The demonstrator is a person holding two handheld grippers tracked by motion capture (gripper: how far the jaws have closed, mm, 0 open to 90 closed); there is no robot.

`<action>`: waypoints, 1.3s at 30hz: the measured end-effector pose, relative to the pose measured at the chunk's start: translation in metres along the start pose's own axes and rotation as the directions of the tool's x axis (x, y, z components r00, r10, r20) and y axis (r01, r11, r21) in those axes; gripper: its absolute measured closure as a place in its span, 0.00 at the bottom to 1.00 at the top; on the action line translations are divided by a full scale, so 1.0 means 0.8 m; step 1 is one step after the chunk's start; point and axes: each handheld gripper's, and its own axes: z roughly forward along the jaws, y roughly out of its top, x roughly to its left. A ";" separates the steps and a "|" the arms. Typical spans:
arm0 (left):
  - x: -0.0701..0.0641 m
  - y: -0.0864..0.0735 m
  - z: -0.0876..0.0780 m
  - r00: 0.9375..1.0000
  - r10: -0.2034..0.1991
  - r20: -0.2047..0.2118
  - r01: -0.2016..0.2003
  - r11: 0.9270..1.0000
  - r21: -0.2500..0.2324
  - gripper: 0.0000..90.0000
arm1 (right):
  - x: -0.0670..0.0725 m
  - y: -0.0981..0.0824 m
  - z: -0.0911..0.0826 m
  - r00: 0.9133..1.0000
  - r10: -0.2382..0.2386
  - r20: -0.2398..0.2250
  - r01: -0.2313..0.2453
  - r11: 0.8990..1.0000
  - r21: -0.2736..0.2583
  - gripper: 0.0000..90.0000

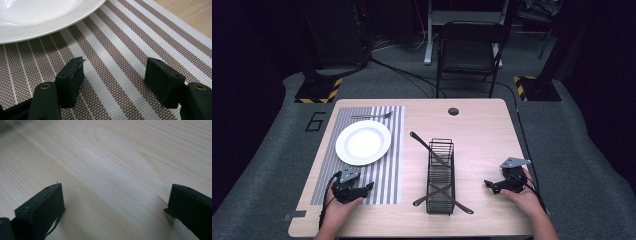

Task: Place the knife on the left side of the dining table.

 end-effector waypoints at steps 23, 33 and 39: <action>0.000 0.000 0.000 1.000 -0.001 -0.001 0.001 1.000 0.000 0.35 | 0.000 0.001 0.000 1.000 0.008 -0.001 -0.008 1.000 0.002 0.00; -0.001 0.001 -0.002 0.999 -0.038 0.000 0.038 0.999 -0.007 0.42 | -0.001 0.000 0.000 1.000 -0.001 -0.002 0.001 1.000 -0.005 0.00; -0.012 0.026 -0.020 0.996 -0.079 0.044 0.082 0.995 -0.061 0.45 | 0.000 0.000 0.000 1.000 0.000 -0.002 0.000 1.000 -0.005 0.00</action>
